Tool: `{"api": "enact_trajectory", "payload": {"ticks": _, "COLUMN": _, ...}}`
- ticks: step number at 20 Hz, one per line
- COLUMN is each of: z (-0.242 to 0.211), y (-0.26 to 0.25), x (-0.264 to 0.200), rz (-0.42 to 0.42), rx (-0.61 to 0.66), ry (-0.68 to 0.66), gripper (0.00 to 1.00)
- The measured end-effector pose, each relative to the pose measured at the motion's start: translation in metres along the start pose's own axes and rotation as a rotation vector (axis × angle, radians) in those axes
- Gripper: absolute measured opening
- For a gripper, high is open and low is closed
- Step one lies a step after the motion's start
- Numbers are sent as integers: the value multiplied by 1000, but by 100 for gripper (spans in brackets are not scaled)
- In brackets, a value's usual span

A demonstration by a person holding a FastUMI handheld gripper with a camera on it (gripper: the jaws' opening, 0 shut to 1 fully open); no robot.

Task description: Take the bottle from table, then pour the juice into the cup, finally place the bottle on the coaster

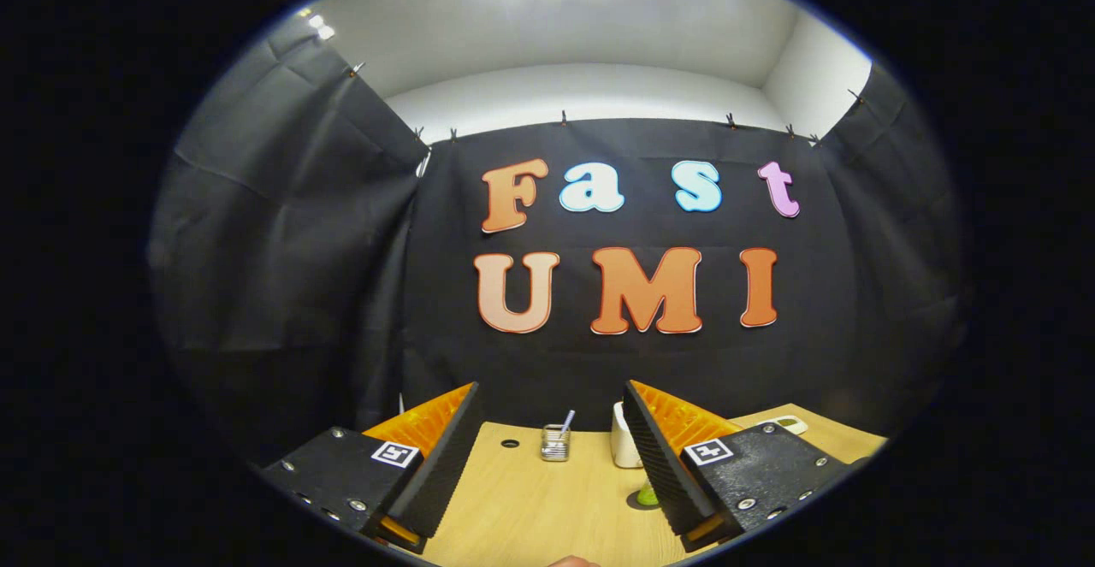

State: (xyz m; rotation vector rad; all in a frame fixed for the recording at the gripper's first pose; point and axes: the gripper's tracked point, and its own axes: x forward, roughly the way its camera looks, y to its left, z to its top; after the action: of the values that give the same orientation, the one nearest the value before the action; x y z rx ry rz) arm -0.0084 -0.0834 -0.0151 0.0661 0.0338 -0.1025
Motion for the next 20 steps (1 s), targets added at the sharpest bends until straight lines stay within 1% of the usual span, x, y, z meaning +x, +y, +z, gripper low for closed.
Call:
{"api": "enact_trajectory", "payload": {"ticks": 1, "z": 3, "y": 5, "x": -10, "rz": 26, "rx": 1, "ry": -14, "gripper": 97}}
{"api": "enact_trajectory", "payload": {"ticks": 4, "z": 16, "y": -5, "x": -28, "rz": 8, "rx": -36, "ry": -57, "gripper": 97}}
{"api": "enact_trajectory", "payload": {"ticks": 5, "z": 17, "y": 2, "x": -31, "rz": 16, "rx": -40, "ry": -63, "gripper": 97}}
{"api": "enact_trajectory", "payload": {"ticks": 10, "z": 28, "y": 16, "x": -36, "rz": 76, "rx": -35, "ry": -101, "gripper": 97}}
{"api": "enact_trajectory", "payload": {"ticks": 20, "z": 37, "y": 23, "x": -41, "rz": 90, "rx": -42, "ry": -150, "gripper": 97}}
